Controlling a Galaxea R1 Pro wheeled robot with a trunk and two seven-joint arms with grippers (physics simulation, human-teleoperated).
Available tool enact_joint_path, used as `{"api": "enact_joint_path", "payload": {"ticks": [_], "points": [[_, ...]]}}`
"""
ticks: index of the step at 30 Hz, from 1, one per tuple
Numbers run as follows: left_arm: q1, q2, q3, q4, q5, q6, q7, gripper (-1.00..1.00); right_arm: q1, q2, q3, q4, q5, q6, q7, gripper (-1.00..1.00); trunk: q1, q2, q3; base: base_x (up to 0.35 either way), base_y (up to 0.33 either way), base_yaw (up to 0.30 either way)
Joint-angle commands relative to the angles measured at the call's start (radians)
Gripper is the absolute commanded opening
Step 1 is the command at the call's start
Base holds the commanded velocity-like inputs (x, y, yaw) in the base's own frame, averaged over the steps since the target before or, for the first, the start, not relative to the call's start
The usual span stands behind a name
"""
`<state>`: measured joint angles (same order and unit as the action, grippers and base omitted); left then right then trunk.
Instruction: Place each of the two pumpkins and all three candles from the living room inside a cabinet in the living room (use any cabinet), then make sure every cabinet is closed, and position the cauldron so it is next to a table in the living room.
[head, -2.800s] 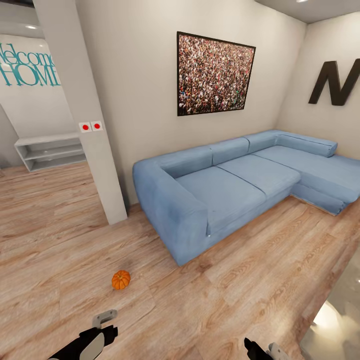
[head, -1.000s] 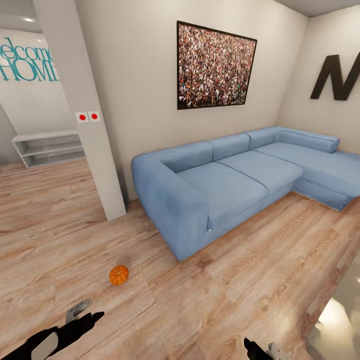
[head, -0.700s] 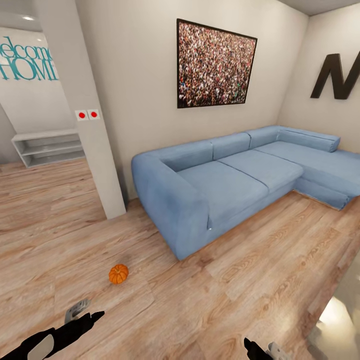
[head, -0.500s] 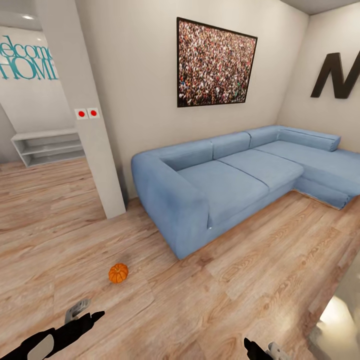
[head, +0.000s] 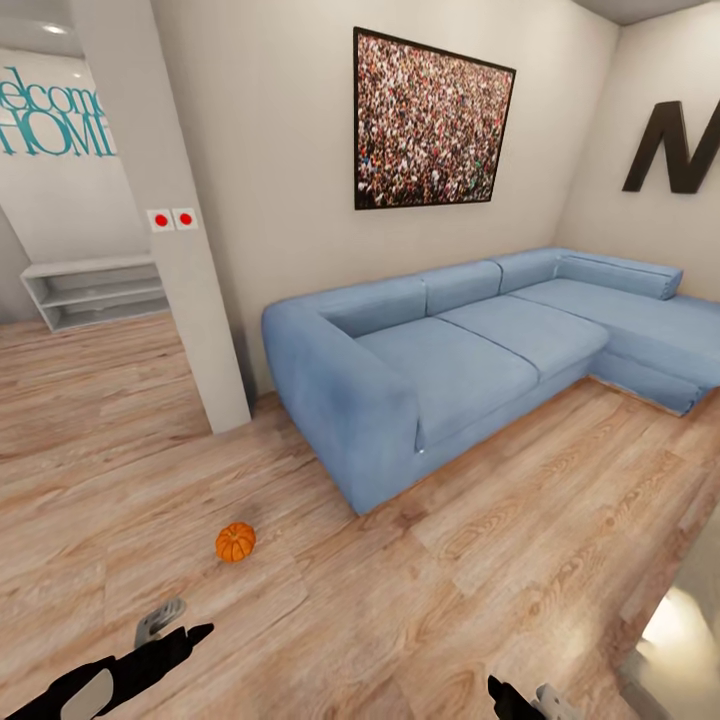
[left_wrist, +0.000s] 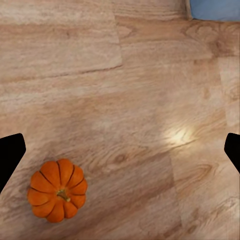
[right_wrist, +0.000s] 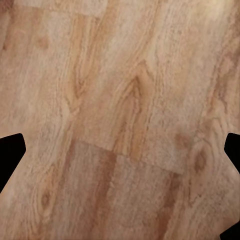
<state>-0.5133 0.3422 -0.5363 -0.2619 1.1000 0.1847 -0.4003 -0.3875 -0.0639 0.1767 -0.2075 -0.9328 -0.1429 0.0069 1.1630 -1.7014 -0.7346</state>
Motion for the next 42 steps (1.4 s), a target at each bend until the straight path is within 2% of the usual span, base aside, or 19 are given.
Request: {"api": "enact_joint_path", "payload": {"ticks": [1,10,20,28,30,31,35,38,42], "points": [[-0.001,0.0,-0.004,0.0,0.009,0.006,-0.001,1.0,-0.001,-0.001,0.008,0.0,-0.011,-0.004,0.001,1.0,0.004,-0.008,-0.004,0.0,0.0,0.0],[-0.001,-0.001,-0.007,0.0,0.006,0.006,0.0,1.0,-0.001,0.001,0.009,0.001,-0.009,-0.006,0.001,1.0,0.038,-0.071,-0.032,0.0,0.0,0.0],[-0.001,0.019,0.002,0.0,0.011,0.007,-0.011,1.0,-0.001,0.001,0.009,0.001,-0.009,-0.006,0.001,1.0,0.077,-0.141,-0.064,0.0,0.0,0.0],[-0.001,0.014,0.0,0.0,0.01,0.007,-0.012,1.0,-0.001,0.0,0.011,0.0,-0.009,-0.005,0.009,1.0,0.107,-0.197,-0.089,0.0,0.0,0.0],[-0.001,0.009,-0.002,0.0,0.009,0.007,-0.011,1.0,-0.001,0.0,0.01,0.0,-0.01,-0.003,0.043,1.0,0.115,-0.211,-0.095,0.0,0.0,0.0],[-0.001,0.007,-0.003,0.0,0.008,0.006,-0.011,1.0,-0.001,-0.001,0.01,0.0,-0.011,0.0,0.081,1.0,0.119,-0.218,-0.098,0.0,0.0,0.0],[-0.001,0.005,-0.006,0.0,0.005,0.006,-0.012,1.0,-0.001,-0.003,0.008,-0.001,-0.011,0.033,0.277,1.0,0.134,-0.246,-0.111,0.0,0.0,0.0],[-0.001,0.005,-0.006,-0.001,0.008,0.006,-0.012,1.0,-0.001,-0.005,0.007,-0.026,-0.009,0.095,0.333,1.0,0.146,-0.267,-0.12,0.0,0.0,0.0],[-0.001,0.005,-0.007,-0.001,0.008,0.007,-0.012,1.0,-0.001,-0.006,0.007,-0.153,-0.008,0.177,0.347,1.0,0.161,-0.295,-0.133,0.0,0.0,0.0]]}}
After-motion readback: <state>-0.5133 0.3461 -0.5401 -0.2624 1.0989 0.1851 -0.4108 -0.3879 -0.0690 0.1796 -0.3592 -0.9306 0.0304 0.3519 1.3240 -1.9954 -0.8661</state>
